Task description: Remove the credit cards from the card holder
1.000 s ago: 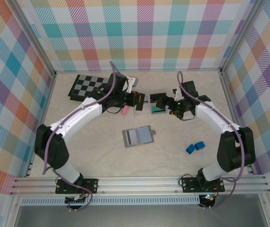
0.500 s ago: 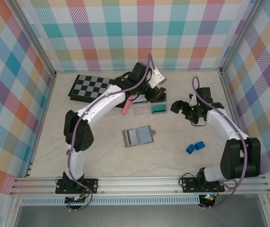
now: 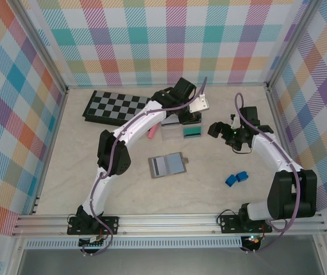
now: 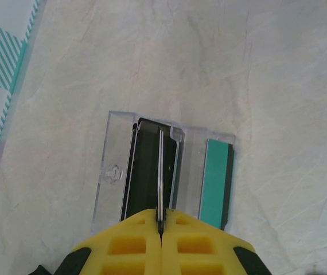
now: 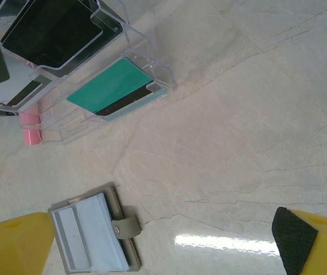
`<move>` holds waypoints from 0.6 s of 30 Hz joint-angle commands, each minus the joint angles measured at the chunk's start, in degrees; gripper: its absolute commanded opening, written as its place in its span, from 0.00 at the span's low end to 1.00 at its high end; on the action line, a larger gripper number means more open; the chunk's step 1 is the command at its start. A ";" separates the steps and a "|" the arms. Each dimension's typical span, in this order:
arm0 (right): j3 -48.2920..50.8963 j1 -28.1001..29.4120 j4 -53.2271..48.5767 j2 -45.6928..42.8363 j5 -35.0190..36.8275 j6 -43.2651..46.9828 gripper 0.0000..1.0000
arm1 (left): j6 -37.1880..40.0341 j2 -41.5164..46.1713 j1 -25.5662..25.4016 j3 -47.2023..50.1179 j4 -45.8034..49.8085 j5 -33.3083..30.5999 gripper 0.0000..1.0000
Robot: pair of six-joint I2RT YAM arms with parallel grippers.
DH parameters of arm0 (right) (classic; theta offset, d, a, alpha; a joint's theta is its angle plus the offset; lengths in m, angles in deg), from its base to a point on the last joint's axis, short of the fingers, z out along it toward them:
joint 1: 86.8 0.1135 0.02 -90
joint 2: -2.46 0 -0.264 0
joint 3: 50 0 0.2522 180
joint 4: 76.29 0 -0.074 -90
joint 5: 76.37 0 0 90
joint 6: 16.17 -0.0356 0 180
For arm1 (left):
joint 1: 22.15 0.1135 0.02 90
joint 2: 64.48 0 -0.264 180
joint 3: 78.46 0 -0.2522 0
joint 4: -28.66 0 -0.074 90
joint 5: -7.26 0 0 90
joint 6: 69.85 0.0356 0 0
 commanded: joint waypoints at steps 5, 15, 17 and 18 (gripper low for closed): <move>0.25 -0.24 -0.67 -0.06 -1.91 1.19 1.00 | 4.42 -4.10 -0.34 -5.32 1.89 -3.50 0.00; 0.07 -0.24 -0.83 0.91 -2.16 0.91 1.00 | 6.86 -7.39 -0.34 -8.56 2.65 -5.29 0.00; 0.02 -0.29 -0.87 1.13 -2.28 0.94 1.00 | 7.12 -7.79 -0.35 -8.71 2.67 -5.39 0.00; 0.03 -0.23 -0.84 1.24 -2.34 0.87 1.00 | 7.18 -7.96 -0.39 -8.73 2.59 -5.35 0.00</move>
